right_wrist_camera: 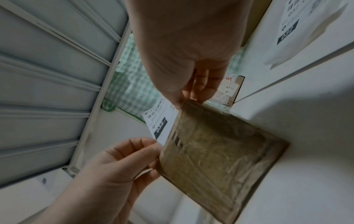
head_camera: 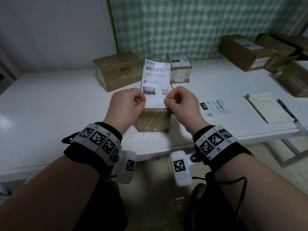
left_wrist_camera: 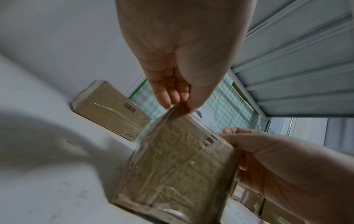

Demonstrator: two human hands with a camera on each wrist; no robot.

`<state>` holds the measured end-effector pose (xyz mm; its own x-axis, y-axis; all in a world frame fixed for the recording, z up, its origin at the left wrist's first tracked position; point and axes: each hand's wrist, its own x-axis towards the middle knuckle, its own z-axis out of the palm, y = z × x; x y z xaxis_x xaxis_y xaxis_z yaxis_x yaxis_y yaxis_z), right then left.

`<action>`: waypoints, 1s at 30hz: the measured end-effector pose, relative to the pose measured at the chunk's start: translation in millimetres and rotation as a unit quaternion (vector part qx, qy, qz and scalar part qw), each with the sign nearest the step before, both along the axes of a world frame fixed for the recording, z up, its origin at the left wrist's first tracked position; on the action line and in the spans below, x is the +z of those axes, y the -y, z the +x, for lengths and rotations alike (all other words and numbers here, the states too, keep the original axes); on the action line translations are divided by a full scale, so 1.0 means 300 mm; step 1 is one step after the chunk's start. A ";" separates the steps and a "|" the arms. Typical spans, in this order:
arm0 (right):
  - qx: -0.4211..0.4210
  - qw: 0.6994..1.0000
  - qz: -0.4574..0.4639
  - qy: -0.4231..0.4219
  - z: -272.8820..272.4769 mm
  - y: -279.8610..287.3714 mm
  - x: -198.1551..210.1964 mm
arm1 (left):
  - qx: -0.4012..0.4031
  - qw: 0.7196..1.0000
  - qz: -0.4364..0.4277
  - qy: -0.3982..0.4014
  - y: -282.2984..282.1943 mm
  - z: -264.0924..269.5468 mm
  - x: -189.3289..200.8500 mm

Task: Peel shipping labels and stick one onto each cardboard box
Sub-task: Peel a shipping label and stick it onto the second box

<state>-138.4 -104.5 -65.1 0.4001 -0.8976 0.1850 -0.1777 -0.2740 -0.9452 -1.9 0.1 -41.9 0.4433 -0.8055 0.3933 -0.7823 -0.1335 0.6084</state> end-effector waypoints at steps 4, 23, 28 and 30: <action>-0.003 0.997 -0.069 -0.028 -0.006 -0.014 -0.002 | -0.010 1.000 0.007 0.029 0.003 -0.002 -0.009; 0.090 0.991 0.101 -0.016 -0.005 -0.064 0.017 | 0.044 0.978 0.204 -0.019 0.028 0.000 0.015; 0.066 0.996 0.006 -0.062 0.006 -0.070 0.048 | 0.048 0.969 0.243 -0.014 0.048 0.006 0.026; 0.034 0.993 -0.066 -0.089 0.010 -0.062 0.071 | 0.026 0.962 0.272 -0.004 0.038 0.010 0.042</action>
